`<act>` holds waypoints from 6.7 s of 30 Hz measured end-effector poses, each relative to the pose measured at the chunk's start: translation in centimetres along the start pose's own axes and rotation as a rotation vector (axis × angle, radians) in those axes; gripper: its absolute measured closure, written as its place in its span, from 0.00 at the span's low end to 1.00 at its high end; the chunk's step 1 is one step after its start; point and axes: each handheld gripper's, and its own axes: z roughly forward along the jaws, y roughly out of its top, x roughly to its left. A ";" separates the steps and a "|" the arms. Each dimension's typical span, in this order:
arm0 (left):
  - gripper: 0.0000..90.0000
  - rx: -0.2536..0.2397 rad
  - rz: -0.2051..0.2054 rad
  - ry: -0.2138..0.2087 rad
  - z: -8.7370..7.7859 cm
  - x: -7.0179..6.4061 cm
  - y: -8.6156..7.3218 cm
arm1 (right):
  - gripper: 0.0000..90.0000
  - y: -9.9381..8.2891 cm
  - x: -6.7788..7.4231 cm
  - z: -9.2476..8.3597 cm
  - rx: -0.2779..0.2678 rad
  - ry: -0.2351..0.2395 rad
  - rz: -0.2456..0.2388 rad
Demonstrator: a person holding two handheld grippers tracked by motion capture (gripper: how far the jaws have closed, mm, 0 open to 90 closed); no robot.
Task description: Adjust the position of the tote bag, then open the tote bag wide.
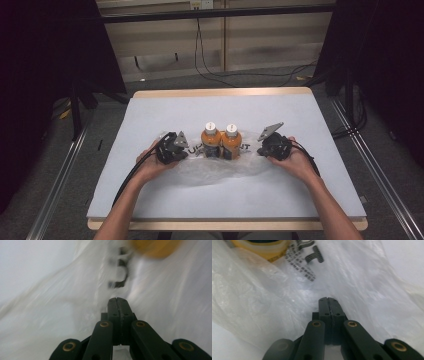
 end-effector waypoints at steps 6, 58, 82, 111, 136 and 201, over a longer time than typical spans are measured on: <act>1.00 -0.018 -0.037 -0.026 -0.3 0.9 -1.0 | 1.00 -0.5 -1.1 -0.1 0.000 -0.018 0.037; 1.00 -0.082 -0.211 -0.085 -2.2 3.1 -5.8 | 1.00 -3.0 -2.6 -1.6 -0.002 0.029 0.072; 1.00 -0.320 -0.221 -0.150 -4.8 1.9 -3.0 | 1.00 -0.9 -1.5 -3.8 -0.211 0.107 0.086; 1.00 -0.480 -0.198 -0.252 -5.0 -1.6 1.1 | 1.00 1.7 0.1 -4.6 -0.349 0.194 0.095; 1.00 -0.470 -0.169 -0.273 -0.8 -5.3 6.7 | 1.00 6.1 -0.8 0.5 -0.297 0.255 0.075; 1.00 -0.303 -0.051 -0.371 0.6 -10.9 2.9 | 1.00 7.5 -2.3 7.0 -0.139 0.198 0.260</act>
